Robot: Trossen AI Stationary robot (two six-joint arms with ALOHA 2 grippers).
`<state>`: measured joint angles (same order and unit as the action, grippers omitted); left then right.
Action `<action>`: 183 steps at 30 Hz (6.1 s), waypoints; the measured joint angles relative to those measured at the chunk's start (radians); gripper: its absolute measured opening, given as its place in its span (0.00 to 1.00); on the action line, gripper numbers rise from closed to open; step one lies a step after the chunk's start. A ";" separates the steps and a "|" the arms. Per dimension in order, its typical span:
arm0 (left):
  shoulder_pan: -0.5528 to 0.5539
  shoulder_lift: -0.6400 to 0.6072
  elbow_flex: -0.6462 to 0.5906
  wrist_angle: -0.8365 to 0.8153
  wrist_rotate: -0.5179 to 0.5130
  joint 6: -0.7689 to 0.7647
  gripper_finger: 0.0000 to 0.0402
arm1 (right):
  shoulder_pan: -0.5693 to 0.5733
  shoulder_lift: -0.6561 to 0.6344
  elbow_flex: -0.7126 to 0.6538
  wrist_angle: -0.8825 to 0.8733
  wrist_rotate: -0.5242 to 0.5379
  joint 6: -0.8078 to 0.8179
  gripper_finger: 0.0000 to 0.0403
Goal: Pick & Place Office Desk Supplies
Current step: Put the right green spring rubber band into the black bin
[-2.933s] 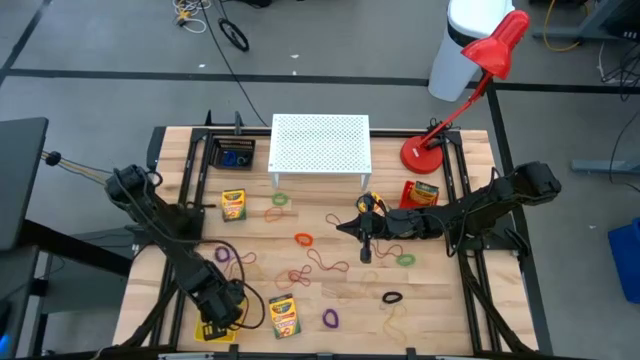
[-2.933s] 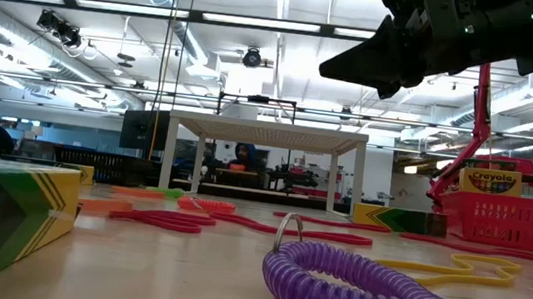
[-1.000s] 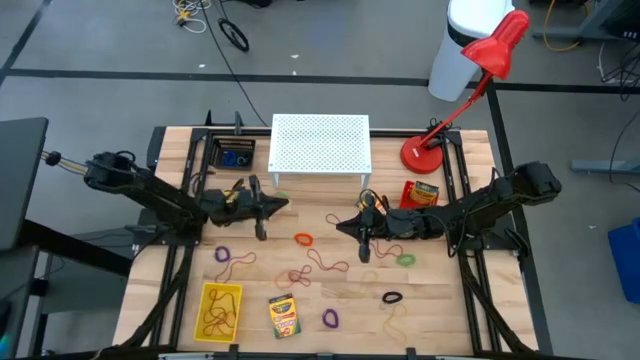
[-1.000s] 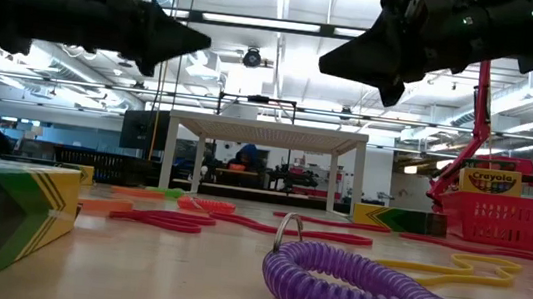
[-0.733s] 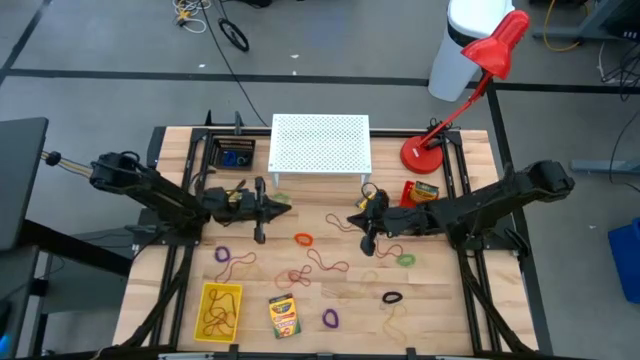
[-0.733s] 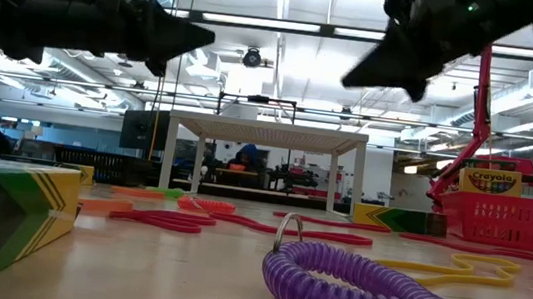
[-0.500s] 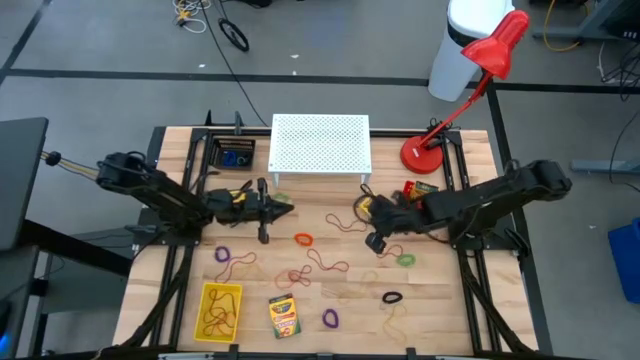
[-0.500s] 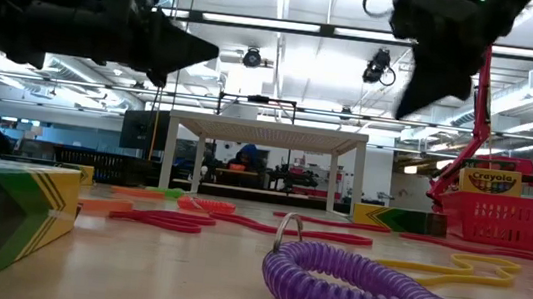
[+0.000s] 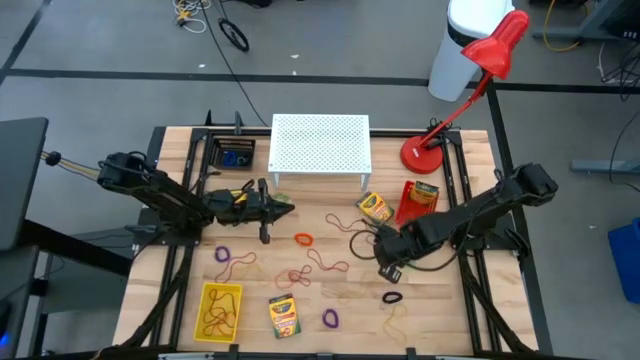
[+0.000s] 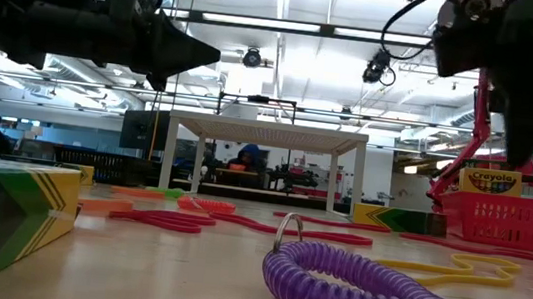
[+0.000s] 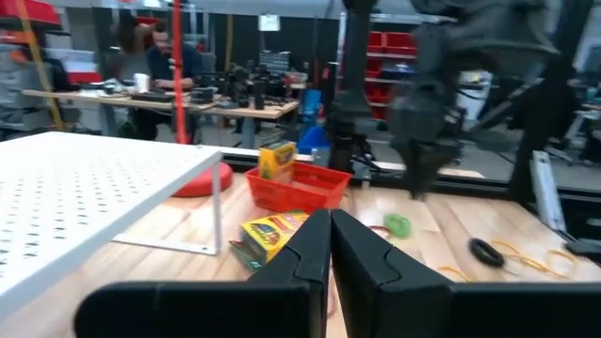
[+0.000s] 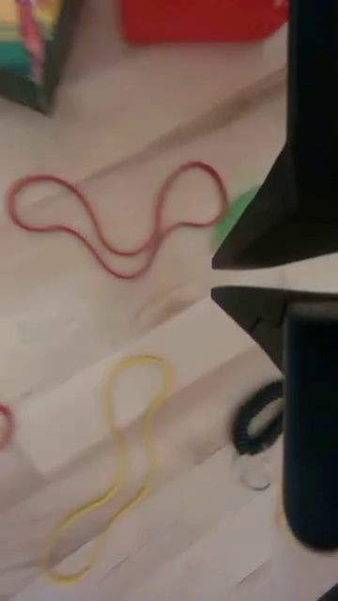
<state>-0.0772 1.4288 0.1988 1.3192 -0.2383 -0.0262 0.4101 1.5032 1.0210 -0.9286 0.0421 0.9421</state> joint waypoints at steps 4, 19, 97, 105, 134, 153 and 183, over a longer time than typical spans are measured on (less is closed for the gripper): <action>0.000 0.000 0.001 0.000 -0.027 0.000 0.05 | 0.057 0.036 0.000 -0.017 -0.012 0.022 0.24; 0.000 0.000 0.002 0.001 -0.024 -0.011 0.05 | 0.107 0.218 -0.001 -0.068 0.017 -0.077 0.38; -0.013 0.246 0.461 -0.393 0.521 0.023 0.09 | -0.246 0.002 -0.306 1.453 -0.188 -1.030 0.04; 0.013 0.197 0.459 -0.493 0.494 0.026 0.09 | -0.245 -0.022 -0.306 1.442 -0.103 -1.005 0.19; -0.011 -0.357 0.459 -1.212 -0.282 -0.064 0.07 | -0.246 -0.171 -0.386 1.206 0.018 -0.958 0.09; 0.855 -0.572 0.458 -1.860 -0.034 -0.121 0.07 | -0.247 -0.171 -0.396 1.319 0.018 -1.026 0.05; 1.124 -0.014 0.625 -1.909 0.078 -0.009 0.30 | -0.247 -0.171 -0.397 1.323 0.018 -1.030 0.01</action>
<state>1.0470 1.4153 0.8242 -0.5894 -0.1604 -0.0355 0.1631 1.3327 0.6243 0.3940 0.0601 -0.0879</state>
